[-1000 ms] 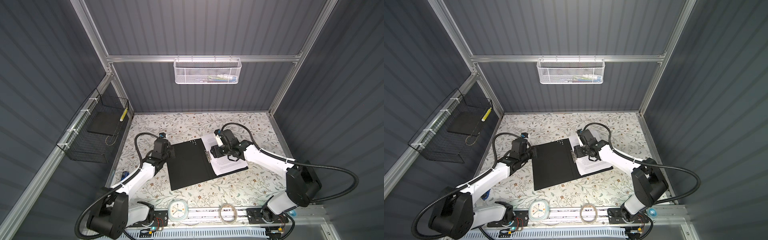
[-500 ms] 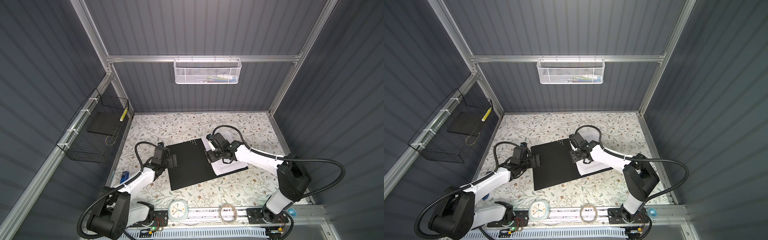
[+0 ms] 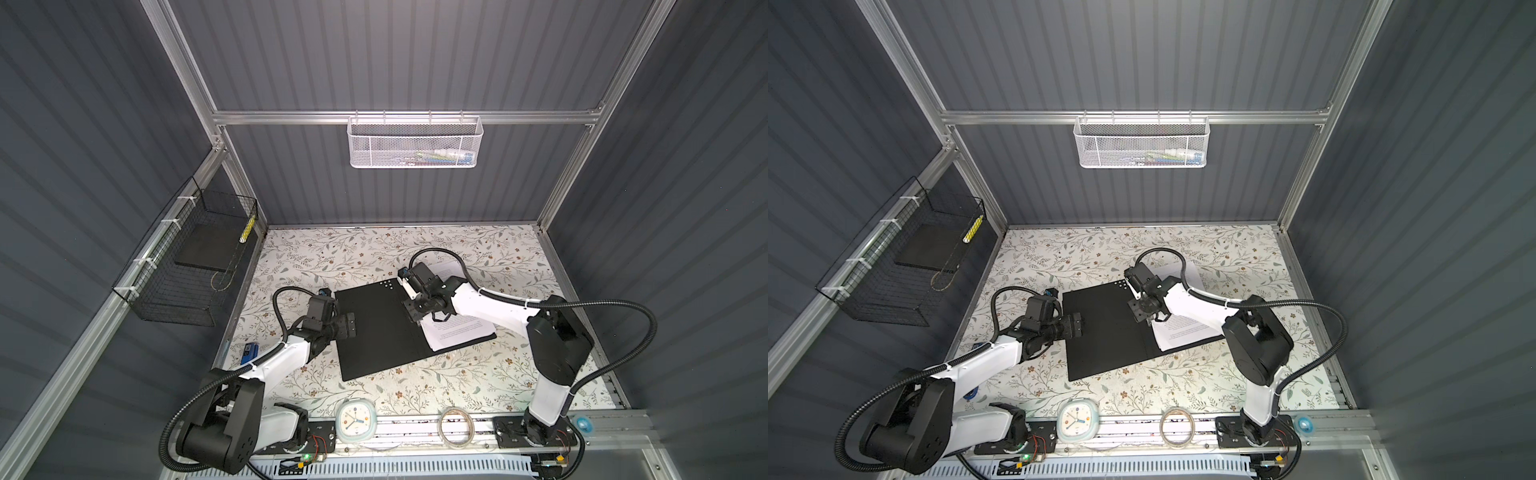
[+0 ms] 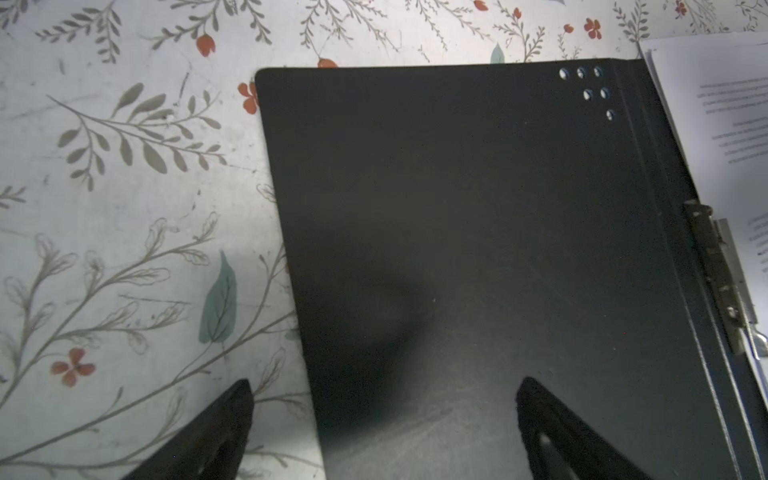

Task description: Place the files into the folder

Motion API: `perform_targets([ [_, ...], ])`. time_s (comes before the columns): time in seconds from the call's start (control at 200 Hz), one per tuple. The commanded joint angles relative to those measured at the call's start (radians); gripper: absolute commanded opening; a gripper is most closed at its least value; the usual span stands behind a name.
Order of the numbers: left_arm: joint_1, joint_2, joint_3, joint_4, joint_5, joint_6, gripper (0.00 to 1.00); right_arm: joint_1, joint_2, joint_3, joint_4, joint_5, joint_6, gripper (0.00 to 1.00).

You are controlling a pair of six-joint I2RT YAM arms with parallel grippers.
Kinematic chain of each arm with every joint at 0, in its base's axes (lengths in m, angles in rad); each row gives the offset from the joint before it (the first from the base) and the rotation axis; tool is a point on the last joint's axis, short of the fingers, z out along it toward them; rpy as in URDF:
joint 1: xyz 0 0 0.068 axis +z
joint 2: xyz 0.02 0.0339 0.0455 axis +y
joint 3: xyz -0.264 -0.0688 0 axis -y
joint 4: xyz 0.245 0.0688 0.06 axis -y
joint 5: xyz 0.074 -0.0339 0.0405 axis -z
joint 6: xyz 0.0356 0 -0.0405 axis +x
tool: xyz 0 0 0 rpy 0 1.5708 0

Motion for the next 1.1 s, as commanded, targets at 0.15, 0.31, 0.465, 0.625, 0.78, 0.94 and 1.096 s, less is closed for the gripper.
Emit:
perform_targets([
  [0.15,0.131,0.044,0.002,0.050,0.142,-0.008,0.99,-0.004,0.148,0.182,-0.223,0.014,0.058,0.46],
  [0.31,0.139,0.063,-0.009,0.088,0.183,-0.008,0.99,-0.004,0.146,0.155,-0.214,0.013,0.080,0.45],
  [0.465,0.139,0.048,-0.018,0.091,0.174,-0.010,0.99,-0.012,0.159,0.156,-0.236,0.038,0.070,0.42],
  [0.625,0.139,0.025,-0.032,0.095,0.155,-0.015,0.99,-0.016,0.179,0.159,-0.221,0.035,0.053,0.39],
  [0.78,0.139,0.031,-0.028,0.092,0.157,-0.014,0.99,-0.018,0.204,0.193,-0.237,0.029,0.052,0.35],
  [0.94,0.139,0.007,-0.041,0.098,0.153,-0.015,0.99,-0.018,0.221,0.195,-0.242,0.038,0.055,0.35],
  [1.096,0.139,0.008,-0.041,0.101,0.151,-0.018,0.99,-0.018,0.239,0.207,-0.254,0.039,0.056,0.32],
])
